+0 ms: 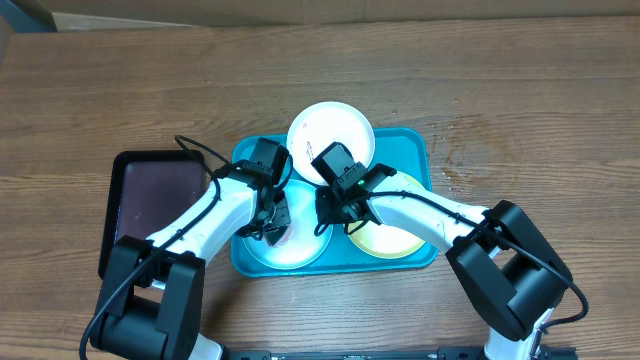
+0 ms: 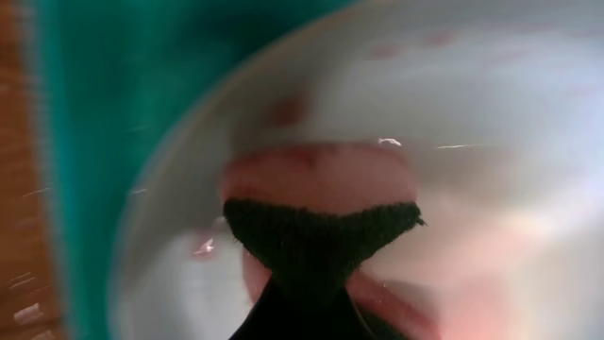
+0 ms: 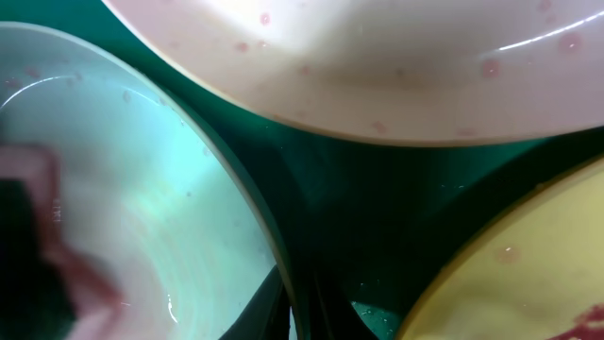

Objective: Clean dirty plates on tray and stack at the side
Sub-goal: 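Hold the plate rim with right gripper, scrub with left sponge, then lift the sponge away and return left gripper to black tray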

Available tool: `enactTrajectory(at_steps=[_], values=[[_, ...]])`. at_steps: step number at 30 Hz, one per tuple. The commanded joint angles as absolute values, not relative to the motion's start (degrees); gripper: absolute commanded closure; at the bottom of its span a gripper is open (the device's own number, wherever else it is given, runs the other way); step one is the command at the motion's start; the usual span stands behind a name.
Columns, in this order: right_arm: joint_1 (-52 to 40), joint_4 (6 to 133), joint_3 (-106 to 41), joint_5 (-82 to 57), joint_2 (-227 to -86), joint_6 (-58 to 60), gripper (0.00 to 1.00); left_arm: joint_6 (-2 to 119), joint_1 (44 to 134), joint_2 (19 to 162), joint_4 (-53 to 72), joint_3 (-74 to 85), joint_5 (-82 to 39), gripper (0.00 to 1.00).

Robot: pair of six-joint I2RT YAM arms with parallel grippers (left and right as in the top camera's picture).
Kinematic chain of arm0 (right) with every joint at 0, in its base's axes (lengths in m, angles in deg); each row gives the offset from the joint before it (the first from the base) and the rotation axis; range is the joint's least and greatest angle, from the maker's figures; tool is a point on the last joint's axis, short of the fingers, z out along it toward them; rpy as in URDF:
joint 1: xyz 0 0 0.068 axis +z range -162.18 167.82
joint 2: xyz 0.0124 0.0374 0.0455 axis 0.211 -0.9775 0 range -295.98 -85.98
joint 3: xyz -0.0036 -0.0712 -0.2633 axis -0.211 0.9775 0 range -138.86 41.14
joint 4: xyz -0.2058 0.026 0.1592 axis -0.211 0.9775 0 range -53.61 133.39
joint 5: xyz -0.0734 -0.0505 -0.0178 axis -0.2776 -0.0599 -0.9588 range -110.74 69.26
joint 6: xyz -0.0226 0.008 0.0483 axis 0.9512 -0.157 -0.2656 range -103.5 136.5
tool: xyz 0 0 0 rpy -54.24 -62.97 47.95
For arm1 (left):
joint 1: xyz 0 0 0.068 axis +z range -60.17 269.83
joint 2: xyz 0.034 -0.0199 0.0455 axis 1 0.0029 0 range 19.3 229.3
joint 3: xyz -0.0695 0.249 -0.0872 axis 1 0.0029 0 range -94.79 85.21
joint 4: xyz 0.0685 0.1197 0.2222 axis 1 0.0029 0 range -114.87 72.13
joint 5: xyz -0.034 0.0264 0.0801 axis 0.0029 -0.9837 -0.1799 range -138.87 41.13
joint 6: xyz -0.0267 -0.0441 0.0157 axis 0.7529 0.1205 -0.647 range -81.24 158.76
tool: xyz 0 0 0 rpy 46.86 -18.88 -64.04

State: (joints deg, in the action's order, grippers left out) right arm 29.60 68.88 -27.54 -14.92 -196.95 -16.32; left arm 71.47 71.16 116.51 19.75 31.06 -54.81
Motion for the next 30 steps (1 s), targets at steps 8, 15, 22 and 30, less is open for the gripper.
enactTrajectory(at_steps=[8,15,22,30], values=[[28.92,69.05,-28.75,-17.28,-197.59,-16.54,0.9,72.62,71.83,118.6,32.8,19.74,-67.77,0.96],[28.92,69.05,-28.75,-17.28,-197.59,-16.54,0.9,70.2,71.77,118.63,25.89,18.43,-44.4,0.96],[28.92,68.81,-28.75,-17.26,-197.59,-16.56,0.9,70.09,71.7,119.54,15.27,24.81,-36.82,0.96],[28.92,69.1,-28.75,-17.26,-197.59,-16.54,0.9,70.04,72.21,122.8,13.17,27.26,-45.74,0.96]])
